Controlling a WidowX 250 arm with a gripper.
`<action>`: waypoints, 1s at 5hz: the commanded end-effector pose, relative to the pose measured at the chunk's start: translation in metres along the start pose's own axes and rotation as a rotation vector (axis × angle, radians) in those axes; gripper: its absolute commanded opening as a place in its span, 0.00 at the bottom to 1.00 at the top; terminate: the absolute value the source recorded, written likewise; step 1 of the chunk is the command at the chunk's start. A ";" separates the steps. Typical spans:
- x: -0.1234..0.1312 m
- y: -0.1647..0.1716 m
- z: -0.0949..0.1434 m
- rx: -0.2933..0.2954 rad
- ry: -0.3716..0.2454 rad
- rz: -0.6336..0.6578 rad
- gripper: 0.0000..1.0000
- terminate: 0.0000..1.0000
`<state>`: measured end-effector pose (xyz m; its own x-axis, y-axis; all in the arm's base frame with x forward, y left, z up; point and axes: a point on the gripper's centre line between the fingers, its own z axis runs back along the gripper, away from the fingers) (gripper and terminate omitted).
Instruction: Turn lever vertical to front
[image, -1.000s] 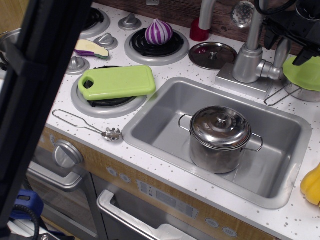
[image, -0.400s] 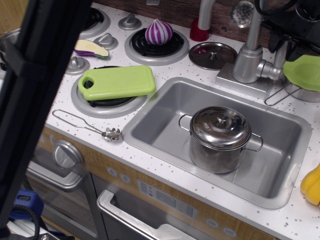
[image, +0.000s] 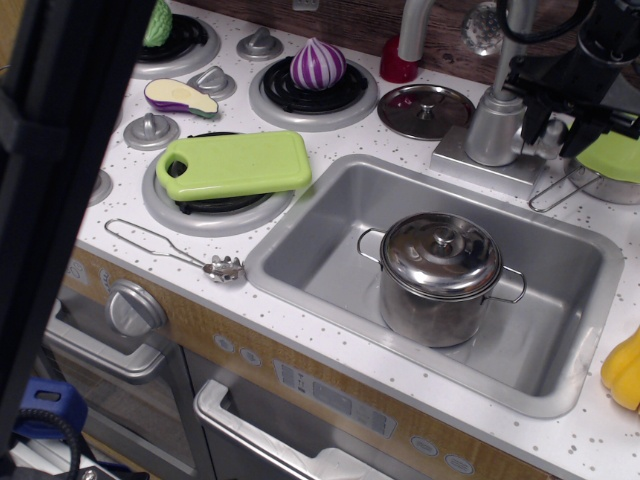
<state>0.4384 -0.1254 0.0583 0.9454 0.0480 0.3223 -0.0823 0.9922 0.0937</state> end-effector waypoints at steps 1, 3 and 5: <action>-0.002 -0.014 0.014 -0.114 -0.010 0.031 0.00 0.00; -0.011 -0.020 0.000 -0.148 -0.004 0.052 0.00 0.00; -0.007 -0.015 0.005 -0.155 0.009 -0.041 1.00 0.00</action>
<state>0.4265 -0.1317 0.0360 0.9666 0.0157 0.2559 -0.0117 0.9998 -0.0174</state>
